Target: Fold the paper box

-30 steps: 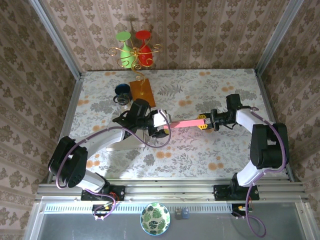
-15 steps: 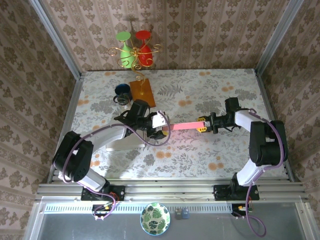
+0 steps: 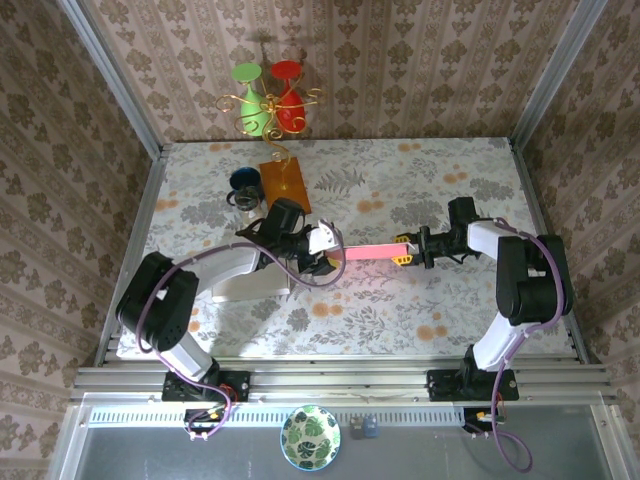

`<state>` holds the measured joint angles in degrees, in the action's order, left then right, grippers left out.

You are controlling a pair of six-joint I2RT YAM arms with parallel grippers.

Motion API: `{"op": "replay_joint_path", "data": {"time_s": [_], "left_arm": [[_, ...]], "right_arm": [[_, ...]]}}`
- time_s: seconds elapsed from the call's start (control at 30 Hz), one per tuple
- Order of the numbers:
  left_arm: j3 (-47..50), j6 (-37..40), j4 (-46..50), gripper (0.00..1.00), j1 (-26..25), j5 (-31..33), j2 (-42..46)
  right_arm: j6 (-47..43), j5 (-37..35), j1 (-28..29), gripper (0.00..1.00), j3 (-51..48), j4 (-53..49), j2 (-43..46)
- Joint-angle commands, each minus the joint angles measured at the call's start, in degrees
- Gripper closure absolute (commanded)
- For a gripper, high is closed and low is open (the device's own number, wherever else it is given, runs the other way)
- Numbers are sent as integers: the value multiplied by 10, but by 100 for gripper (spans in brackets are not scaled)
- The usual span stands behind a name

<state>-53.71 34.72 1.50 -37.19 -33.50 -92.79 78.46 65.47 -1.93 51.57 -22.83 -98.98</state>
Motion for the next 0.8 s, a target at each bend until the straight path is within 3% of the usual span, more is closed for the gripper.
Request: {"op": "replay_joint_path", "data": {"time_s": [0.0, 0.3, 0.47, 0.77], "left_arm": [[-16, -8, -2, 46, -2, -29, -8], [-45, -19, 28, 59, 1, -68, -27], [-53, -26, 36, 60, 2, -69, -32], [-56, -34, 40, 64, 7, -76, -36]], "right_arm": [[12, -11, 2, 64, 5, -10, -19], [4, -16, -7, 50, 36, -13, -31], [-22, -31, -22, 44, 54, -46, -18], [-115, -133, -68, 38, 100, -173, 69]]}}
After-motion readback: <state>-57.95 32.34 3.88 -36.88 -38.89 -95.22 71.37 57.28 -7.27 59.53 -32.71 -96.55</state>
